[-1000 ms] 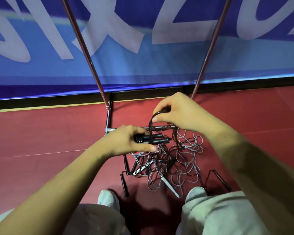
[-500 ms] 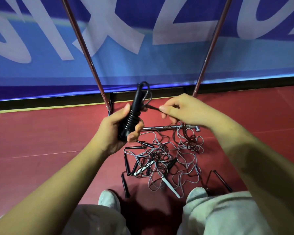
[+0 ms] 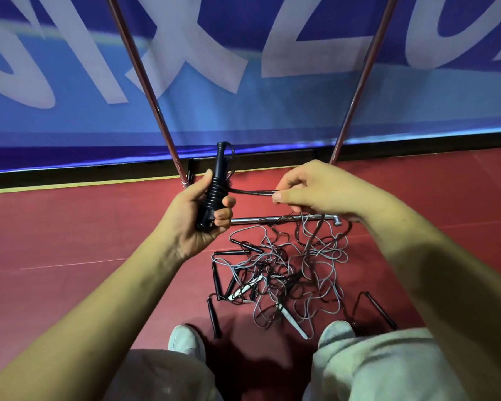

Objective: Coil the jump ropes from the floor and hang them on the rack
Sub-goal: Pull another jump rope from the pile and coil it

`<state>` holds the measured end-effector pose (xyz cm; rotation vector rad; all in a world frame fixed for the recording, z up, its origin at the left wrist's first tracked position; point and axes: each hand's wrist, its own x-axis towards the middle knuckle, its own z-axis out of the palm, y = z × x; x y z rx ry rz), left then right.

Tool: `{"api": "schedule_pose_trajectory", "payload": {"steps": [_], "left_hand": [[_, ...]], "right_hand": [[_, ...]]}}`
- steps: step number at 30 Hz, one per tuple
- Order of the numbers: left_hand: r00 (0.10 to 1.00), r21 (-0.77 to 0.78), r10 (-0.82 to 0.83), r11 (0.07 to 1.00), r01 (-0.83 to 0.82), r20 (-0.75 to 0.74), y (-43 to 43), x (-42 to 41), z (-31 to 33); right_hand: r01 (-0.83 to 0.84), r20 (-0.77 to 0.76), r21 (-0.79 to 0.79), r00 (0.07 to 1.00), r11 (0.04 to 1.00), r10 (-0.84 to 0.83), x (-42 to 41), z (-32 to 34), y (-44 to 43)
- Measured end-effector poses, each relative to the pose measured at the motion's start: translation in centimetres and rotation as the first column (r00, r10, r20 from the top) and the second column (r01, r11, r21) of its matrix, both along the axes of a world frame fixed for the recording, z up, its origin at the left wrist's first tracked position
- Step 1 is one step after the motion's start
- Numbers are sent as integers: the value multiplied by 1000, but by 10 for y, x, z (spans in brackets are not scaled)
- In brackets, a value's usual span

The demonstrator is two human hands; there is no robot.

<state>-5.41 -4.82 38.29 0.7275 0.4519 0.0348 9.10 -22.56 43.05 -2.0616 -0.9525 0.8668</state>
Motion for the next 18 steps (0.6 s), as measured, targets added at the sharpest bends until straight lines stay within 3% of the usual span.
{"api": "schedule_pose_trajectory", "payload": {"steps": [4,7,9,11,14,15,16,18], "left_hand": [[996,256,-4,966,25,-84,2,2,-4],[986,478,15,876,66,-164,-1,1,-2],[977,669,24,733,126,-211,-2,0,-2],[969,820,-22,527,222,-248,-1,0,-3],[930,913,-178,202,354,-321,3,-2,-5],[909,910,-227,148,387,-349,3,-3,-5],[890,898,-283,160,411,-357,2,-5,-4],[869,855,-397,295,426,-296,-3,-9,-1]], "right_hand": [[-114,48,-13,992,993,114,-8,11,1],[-138,63,18,989,990,137,-14,12,3],[-134,97,30,987,991,130,-16,11,6],[-127,137,37,983,991,121,-16,9,8],[-126,181,1,976,992,124,-19,5,12],[-119,186,2,976,993,116,-20,4,13],[-103,177,23,979,994,97,-20,3,13],[-55,154,79,987,995,42,-15,3,13]]}}
